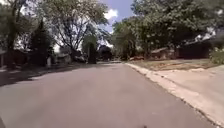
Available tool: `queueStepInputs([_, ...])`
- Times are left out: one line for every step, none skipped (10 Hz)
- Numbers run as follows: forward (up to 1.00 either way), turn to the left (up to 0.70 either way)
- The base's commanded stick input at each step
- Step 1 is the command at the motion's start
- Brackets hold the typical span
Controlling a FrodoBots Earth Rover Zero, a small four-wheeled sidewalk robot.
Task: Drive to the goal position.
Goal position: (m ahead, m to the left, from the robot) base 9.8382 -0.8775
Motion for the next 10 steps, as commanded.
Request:
queueStepInputs([0.85, 0.00])
queueStepInputs([0.85, 0.00])
queueStepInputs([0.85, 0.00])
queueStepInputs([0.85, 0.00])
queueStepInputs([0.85, 0.00])
queueStepInputs([0.85, 0.00])
queueStepInputs([0.85, 0.00])
queueStepInputs([0.85, 0.00])
queueStepInputs([0.85, 0.00])
queueStepInputs([0.85, 0.00])
